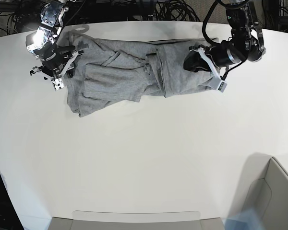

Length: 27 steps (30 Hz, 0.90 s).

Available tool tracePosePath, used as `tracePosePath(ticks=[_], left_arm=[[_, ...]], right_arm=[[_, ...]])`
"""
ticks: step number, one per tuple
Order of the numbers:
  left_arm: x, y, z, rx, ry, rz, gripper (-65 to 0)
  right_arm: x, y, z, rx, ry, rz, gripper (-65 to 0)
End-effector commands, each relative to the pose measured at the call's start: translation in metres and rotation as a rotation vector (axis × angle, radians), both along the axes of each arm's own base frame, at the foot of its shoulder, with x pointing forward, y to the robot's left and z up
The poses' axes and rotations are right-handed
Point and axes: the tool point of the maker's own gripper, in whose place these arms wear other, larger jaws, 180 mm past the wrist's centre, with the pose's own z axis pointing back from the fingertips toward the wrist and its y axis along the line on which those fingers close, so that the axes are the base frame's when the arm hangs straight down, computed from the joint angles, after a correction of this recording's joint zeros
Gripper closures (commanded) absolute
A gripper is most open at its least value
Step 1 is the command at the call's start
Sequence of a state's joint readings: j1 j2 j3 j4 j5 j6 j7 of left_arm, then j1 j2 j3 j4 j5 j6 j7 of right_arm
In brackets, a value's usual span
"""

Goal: Fold the T-shirt properly
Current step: 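Fold the held strip end inward toward the right gripper with the left gripper, then grasp the strip's other end with the right gripper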

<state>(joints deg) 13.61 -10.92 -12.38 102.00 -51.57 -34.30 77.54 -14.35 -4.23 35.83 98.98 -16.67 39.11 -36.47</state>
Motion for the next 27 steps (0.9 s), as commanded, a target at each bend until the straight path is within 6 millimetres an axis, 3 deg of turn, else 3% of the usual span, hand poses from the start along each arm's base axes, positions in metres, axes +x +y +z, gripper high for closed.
tracePosePath(ticks=[1, 9, 11, 14, 19, 21, 25, 27], left_arm=[[0.006, 0.001, 0.003, -0.009, -0.013, -0.003, -6.5], [0.009, 0.002, -0.007, -0.024, 0.019, 0.008, -6.5], [0.009, 0.002, -0.008, -0.024, 0.02, 0.008, -6.5], [0.009, 0.002, -0.008, -0.025, 0.023, 0.009, -6.5], [0.008, 0.002, -0.009, -0.025, 0.025, 0.008, -6.5], [0.008, 0.002, -0.009, -0.026, 0.024, 0.007, -6.5], [0.009, 0.002, -0.009, -0.026, 0.023, 0.007, -6.5], [0.009, 0.002, -0.008, -0.026, 0.021, 0.007, -6.5]], right_arm=[[0.01, 0.006, 0.016, 0.016, -0.064, 0.013, -20.4], [0.028, 0.023, 0.096, 0.092, -0.326, 0.004, -20.7], [0.027, 0.024, 0.105, 0.09, -0.325, 0.001, -20.8], [0.021, 0.005, 0.101, 0.073, -0.228, -0.06, -20.8], [-0.009, -0.082, 0.093, 0.047, -0.012, -0.313, -20.8], [-0.01, -0.109, 0.096, 0.043, 0.005, -0.37, -20.8], [-0.008, -0.127, 0.071, 0.082, 0.089, -0.373, -20.8], [-0.005, -0.125, 0.056, 0.111, 0.141, -0.35, -20.7]])
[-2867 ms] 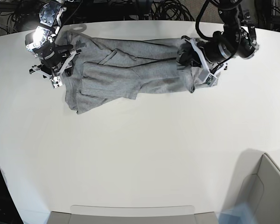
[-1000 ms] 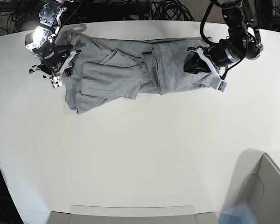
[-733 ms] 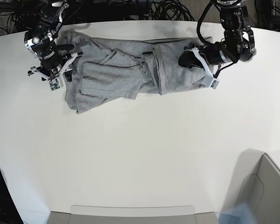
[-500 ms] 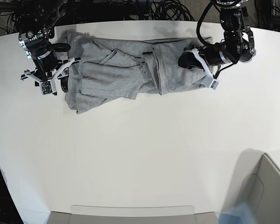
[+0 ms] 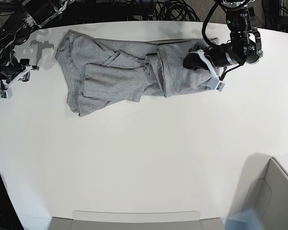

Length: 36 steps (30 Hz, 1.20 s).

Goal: Fold the T-shirt properly
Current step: 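Grasp the strip's other end with the right gripper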

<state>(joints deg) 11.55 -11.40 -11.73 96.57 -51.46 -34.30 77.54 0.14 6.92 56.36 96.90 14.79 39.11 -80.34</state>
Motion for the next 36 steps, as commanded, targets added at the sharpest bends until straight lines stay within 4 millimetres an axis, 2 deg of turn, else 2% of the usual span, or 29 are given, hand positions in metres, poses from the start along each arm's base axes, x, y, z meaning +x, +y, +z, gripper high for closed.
tracePosePath(ticks=[1, 5, 10, 14, 18, 20, 22, 24, 27, 31, 33, 36], left_arm=[[0.007, 0.0, 0.008, -0.01, -0.035, 0.001, -6.5], [0.007, 0.0, 0.008, -0.01, -0.035, 0.001, -6.5], [0.007, 0.0, 0.008, -0.01, -0.035, 0.001, -6.5], [0.007, 0.0, 0.008, -0.011, -0.033, 0.001, -6.5], [0.007, 0.0, 0.008, -0.01, -0.035, -0.001, -6.5], [0.006, -0.001, 0.008, -0.011, -0.035, -0.004, -6.5], [0.005, -0.007, 0.007, -0.016, -0.031, -0.023, -6.5], [0.004, -0.01, 0.007, -0.018, -0.03, -0.032, -6.5], [0.004, -0.01, 0.007, -0.019, -0.029, -0.033, -6.5], [0.004, -0.01, 0.007, -0.018, -0.03, -0.032, -6.5], [0.004, -0.01, 0.007, -0.018, -0.03, -0.032, -6.5], [0.004, -0.01, 0.007, -0.018, -0.03, -0.032, -6.5]], right_arm=[[0.008, -0.005, 0.006, -0.016, -0.015, 0.027, -20.7], [0.006, 0.004, -0.016, 0.041, 0.043, 0.049, -20.7], [0.014, 0.017, -0.019, 0.043, 0.054, 0.105, -20.6], [0.039, 0.027, -0.005, 0.068, -0.019, 0.136, -20.6], [0.059, 0.057, 0.01, 0.21, -0.159, 0.201, -20.5], [0.065, 0.071, 0.015, 0.25, -0.189, 0.241, -20.5], [0.065, 0.076, 0.012, 0.259, -0.183, 0.252, -20.5], [0.062, 0.078, 0.002, 0.284, -0.156, 0.244, -20.5], [0.051, 0.082, -0.026, 0.367, -0.081, 0.212, -20.5], [0.019, 0.092, -0.068, 0.462, 0.051, 0.177, -20.5], [0.005, 0.094, -0.079, 0.485, 0.093, 0.166, -20.5], [-0.007, 0.11, -0.091, 0.497, 0.153, 0.213, -20.5]])
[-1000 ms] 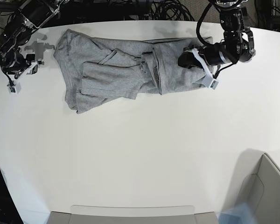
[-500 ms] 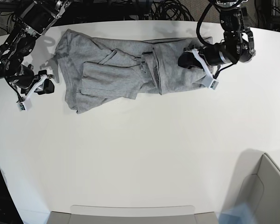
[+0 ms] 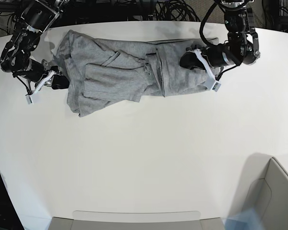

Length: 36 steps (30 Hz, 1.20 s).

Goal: Fold the T-shirt properly
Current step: 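Grasp the strip's other end with the right gripper, then fold the grasped end over onto the shirt with the right gripper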

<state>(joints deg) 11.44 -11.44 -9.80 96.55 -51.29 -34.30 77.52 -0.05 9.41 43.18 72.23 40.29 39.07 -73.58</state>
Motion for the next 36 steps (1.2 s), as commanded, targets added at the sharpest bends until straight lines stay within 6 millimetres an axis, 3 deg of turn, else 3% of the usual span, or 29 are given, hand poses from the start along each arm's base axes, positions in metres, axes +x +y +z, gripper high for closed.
tracePosePath(ticks=[1, 12, 19, 22, 25, 30, 36], left_arm=[[0.006, -0.001, 0.008, -0.015, -0.034, 0.0, -6.5], [0.006, -0.001, 0.008, -0.015, -0.034, 0.0, -6.5], [0.006, -0.001, 0.008, -0.015, -0.034, 0.0, -6.5], [0.006, -0.001, 0.008, -0.016, -0.034, 0.0, -6.5], [0.007, -0.001, 0.009, -0.015, -0.038, -0.001, -6.5], [0.007, -0.003, 0.011, -0.024, -0.044, -0.004, -6.5], [0.014, -0.011, 0.03, -0.028, -0.113, -0.014, -6.7]], right_arm=[[-0.044, 0.004, -0.033, -0.097, 0.208, 0.119, -20.5], [-0.052, 0.091, -0.046, -0.019, 0.231, 0.331, -20.5], [-0.053, 0.124, -0.046, 0.003, 0.227, 0.414, -19.8], [-0.051, 0.125, -0.045, 0.0, 0.22, 0.417, -13.0], [-0.051, 0.123, -0.045, -0.001, 0.223, 0.412, 0.0], [-0.037, 0.117, -0.039, 0.008, 0.17, 0.365, 0.0], [-0.006, 0.06, -0.023, 0.004, 0.091, 0.138, 0.0]])
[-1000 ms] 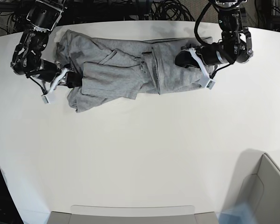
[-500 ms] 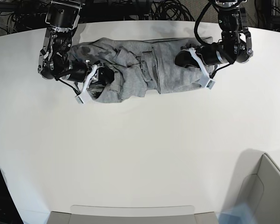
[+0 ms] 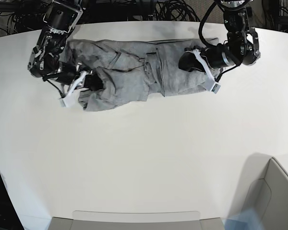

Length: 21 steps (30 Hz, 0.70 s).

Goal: Fold the T-shirt properly
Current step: 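Fold the grasped end over onto the shirt with the right gripper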

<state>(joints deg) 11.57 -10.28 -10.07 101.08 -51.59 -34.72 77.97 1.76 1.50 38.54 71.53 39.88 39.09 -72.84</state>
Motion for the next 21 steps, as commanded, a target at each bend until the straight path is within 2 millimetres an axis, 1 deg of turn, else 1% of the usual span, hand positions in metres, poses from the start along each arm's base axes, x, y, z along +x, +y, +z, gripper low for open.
tracePosePath(ticks=[1, 4, 8, 9, 10, 13, 16, 17, 19, 21], left_arm=[[0.008, -0.005, 0.015, -0.028, -0.056, 0.001, -6.7], [0.01, -0.012, 0.027, -0.065, -0.086, -0.005, -6.7], [0.013, -0.023, 0.044, -0.18, -0.112, -0.001, -6.8], [0.013, -0.024, 0.046, -0.195, -0.112, 0.0, -6.8], [0.013, -0.023, 0.047, -0.199, -0.113, -0.002, -6.8], [0.012, -0.021, 0.044, -0.195, -0.105, 0.005, -6.8], [0.012, 0.003, 0.039, -0.149, -0.092, 0.04, -6.8], [0.007, 0.013, 0.032, -0.136, -0.067, 0.063, -6.8], [-0.004, 0.039, 0.023, -0.09, -0.034, 0.113, -6.8], [-0.013, 0.061, 0.019, -0.052, -0.016, 0.156, -6.8]], right_arm=[[-0.016, -0.035, -0.015, -0.155, 0.091, 0.037, 0.0], [-0.006, -0.062, -0.005, -0.195, 0.066, -0.003, 0.0], [0.005, -0.099, 0.01, -0.248, 0.034, -0.056, 0.0], [0.006, -0.107, 0.013, -0.26, 0.031, -0.068, 0.0], [0.007, -0.114, 0.016, -0.271, 0.026, -0.077, 0.0], [0.011, -0.125, 0.023, -0.299, 0.01, -0.082, 0.0], [0.018, -0.125, 0.039, -0.341, -0.044, -0.074, 0.0], [0.021, -0.124, 0.047, -0.361, -0.072, -0.069, 0.0], [0.029, -0.107, 0.063, -0.38, -0.138, -0.044, 0.0], [0.032, -0.091, 0.078, -0.411, -0.2, -0.009, 0.0]])
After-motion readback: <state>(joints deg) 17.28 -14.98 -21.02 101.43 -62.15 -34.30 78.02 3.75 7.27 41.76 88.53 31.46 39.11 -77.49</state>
